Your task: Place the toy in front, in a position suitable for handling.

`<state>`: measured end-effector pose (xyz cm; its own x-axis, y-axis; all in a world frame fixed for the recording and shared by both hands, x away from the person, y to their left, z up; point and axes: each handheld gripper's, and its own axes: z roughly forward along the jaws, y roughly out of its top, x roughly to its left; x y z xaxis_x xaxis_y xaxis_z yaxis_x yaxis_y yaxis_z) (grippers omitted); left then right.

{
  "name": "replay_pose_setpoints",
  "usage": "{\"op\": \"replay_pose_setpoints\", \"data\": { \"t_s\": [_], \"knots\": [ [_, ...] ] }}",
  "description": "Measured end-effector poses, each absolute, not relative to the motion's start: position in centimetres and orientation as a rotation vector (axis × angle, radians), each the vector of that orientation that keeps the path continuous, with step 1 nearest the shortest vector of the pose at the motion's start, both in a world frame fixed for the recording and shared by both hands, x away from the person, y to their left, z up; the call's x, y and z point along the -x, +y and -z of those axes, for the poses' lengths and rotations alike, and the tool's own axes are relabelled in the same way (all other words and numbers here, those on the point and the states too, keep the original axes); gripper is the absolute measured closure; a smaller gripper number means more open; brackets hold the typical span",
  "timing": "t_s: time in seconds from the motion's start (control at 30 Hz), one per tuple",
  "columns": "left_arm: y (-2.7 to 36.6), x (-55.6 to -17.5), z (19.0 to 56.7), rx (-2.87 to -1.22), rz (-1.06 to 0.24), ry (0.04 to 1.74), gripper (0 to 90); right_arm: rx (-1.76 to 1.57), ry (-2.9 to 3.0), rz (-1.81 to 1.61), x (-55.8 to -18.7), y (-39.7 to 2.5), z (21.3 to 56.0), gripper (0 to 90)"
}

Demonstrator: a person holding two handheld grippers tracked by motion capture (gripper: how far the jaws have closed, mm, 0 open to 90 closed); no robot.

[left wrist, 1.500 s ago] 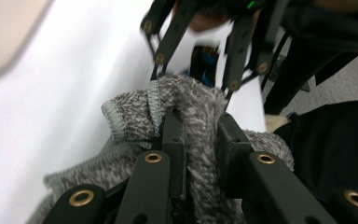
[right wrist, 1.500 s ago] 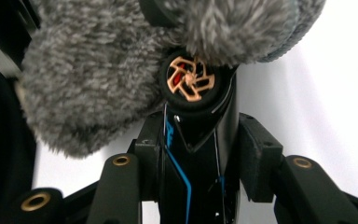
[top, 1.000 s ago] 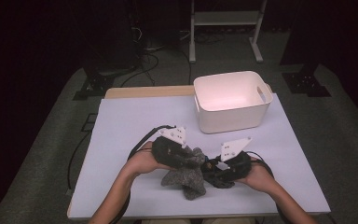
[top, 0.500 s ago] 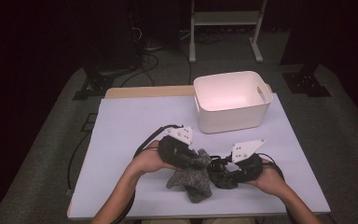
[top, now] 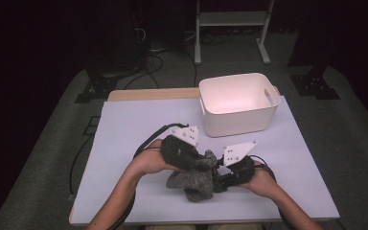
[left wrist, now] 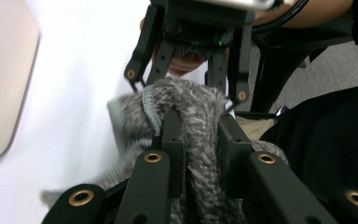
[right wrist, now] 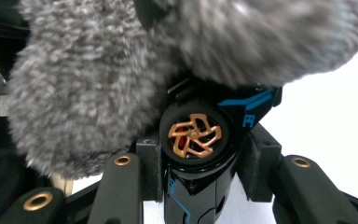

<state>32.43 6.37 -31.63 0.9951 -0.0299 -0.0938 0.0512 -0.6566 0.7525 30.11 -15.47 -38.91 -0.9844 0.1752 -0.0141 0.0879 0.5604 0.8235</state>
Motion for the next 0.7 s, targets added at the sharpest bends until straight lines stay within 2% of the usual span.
{"op": "replay_pose_setpoints", "data": {
  "t_s": [0.53,0.7],
  "knots": [
    [7.7,-32.8,34.2,-2.281,0.163,0.074,76.2,-0.262,2.692,-1.380,-29.8,-18.4,38.3,56.6],
    [7.7,-32.9,33.8,-2.249,0.182,0.080,76.6,-0.258,2.691,-1.387,-29.8,-18.1,38.3,56.7]
  ]
}}
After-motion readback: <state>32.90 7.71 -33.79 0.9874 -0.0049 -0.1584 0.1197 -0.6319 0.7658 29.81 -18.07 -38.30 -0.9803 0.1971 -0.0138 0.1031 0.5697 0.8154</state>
